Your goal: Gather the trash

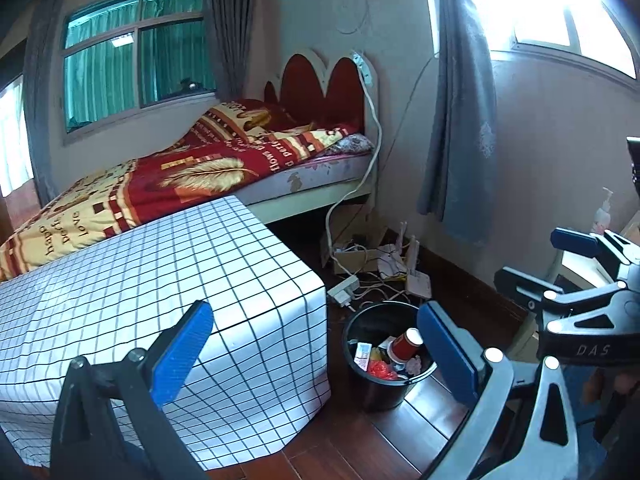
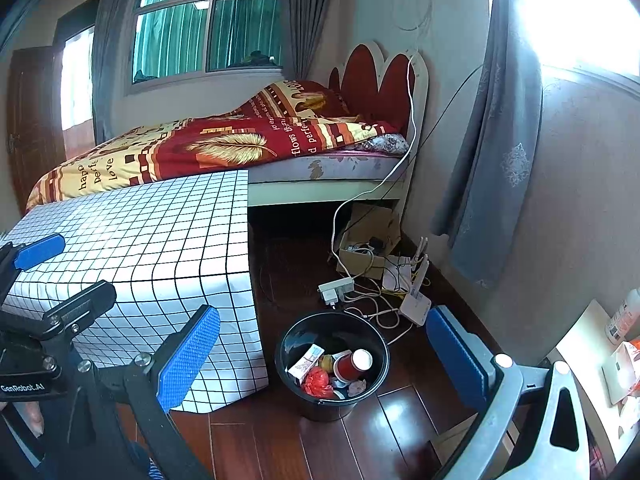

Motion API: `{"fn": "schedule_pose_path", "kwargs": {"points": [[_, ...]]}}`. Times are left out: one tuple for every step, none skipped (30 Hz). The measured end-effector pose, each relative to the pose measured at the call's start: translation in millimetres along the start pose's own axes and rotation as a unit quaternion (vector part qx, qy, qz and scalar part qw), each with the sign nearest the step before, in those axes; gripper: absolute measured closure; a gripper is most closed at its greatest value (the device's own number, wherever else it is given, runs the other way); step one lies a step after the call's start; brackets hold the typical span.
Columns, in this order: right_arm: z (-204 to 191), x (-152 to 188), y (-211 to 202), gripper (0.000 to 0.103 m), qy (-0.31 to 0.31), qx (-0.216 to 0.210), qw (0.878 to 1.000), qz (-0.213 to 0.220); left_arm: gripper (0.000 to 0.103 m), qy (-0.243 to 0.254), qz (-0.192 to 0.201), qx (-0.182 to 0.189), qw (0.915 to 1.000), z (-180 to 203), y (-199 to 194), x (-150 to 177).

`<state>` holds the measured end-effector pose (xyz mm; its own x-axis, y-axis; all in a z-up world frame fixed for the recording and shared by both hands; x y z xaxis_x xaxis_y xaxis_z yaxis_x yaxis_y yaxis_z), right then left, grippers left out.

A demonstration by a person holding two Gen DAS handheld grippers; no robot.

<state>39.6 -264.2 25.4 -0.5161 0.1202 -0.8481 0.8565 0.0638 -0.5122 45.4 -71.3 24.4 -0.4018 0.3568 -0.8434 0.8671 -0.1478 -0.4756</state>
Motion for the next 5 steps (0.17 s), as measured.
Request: {"fn": "schedule_pose_path", "kwargs": {"points": [[-0.6, 0.2, 0.4, 0.0, 0.0, 0.0, 1.0, -0.001, 0.001, 0.0, 0.003, 0.004, 1.0, -0.2, 0.3, 0.5], [-0.9, 0.3, 1.0, 0.0, -0.001, 0.0, 1.0, -0.002, 0.001, -0.001, 0.007, 0.008, 0.9999, -0.4, 0.2, 0.5], [-0.7, 0.5, 1.3, 0.0, -0.001, 0.0, 1.0, -0.002, 0.001, -0.001, 0.008, 0.011, 0.9999, -0.1, 0.0, 0.8], [-1.1, 0.7, 1.5, 0.0, -0.002, 0.001, 1.0, -0.002, 0.001, 0.0, 0.008, 0.013, 0.9999, 0.6, -0.2, 1.2], [-1.3, 1.3, 1.7, 0.0, -0.002, 0.001, 1.0, -0.002, 0.001, -0.002, 0.008, 0.012, 0.9999, 0.6, -0.1, 0.7]]}}
Point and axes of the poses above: each gripper's, at about its wrist camera, not at the fingertips, and y roughly the way its jaws point, z to its right, x to its underside, the point moved 6 cm from there along y, roughly the way its jaws point, and after that the axes turned 14 degrees about y, right-handed, at the moved point
